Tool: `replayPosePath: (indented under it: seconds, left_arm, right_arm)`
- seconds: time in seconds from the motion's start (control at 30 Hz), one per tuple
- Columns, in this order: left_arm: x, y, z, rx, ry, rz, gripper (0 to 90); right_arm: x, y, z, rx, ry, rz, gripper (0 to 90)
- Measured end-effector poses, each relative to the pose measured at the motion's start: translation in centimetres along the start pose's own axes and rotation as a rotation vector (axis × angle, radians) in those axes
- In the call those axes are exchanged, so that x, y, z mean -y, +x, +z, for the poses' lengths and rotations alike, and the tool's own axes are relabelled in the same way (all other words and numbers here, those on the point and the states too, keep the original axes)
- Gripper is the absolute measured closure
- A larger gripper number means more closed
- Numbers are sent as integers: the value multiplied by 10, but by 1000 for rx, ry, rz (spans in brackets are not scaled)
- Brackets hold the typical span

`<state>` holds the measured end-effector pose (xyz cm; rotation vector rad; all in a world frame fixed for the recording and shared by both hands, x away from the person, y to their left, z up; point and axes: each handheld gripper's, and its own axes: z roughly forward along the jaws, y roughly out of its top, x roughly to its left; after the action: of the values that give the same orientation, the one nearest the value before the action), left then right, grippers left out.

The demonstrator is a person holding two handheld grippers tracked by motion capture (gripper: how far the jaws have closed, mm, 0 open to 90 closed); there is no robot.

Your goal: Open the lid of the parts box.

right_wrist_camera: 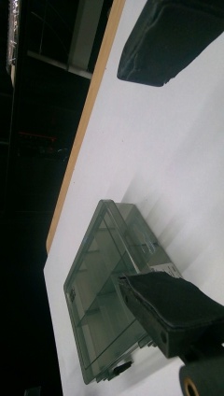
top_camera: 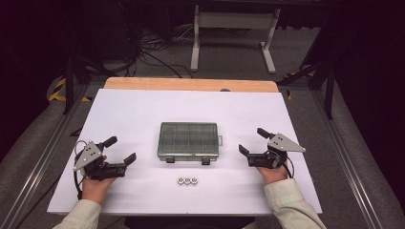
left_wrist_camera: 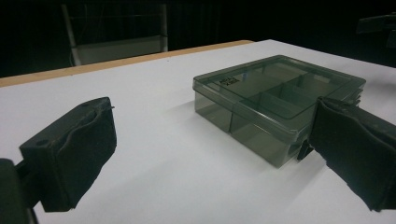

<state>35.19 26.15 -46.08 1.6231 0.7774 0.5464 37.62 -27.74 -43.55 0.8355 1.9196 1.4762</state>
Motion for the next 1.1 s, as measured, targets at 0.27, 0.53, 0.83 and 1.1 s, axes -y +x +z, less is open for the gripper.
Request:
replayPosePath:
  seconds: [0.27, 0.53, 0.83, 1.1]
  left_arm:
    - [-1, 1, 1, -1, 21, -13, 34]
    - [-10, 0, 8, 19, 13, -12, 36]
    - [-22, -6, 23, 35, 20, 13, 33]
    - [-36, -9, 41, 50, 24, 40, 37]
  right_arm:
    - [-3, 2, 0, -9, 2, -18, 39]
    - [-14, 11, 10, -58, -7, -49, 46]
    - [-26, 19, 31, -123, -28, -54, 47]
    - [-34, 28, 47, -148, -12, -58, 49]
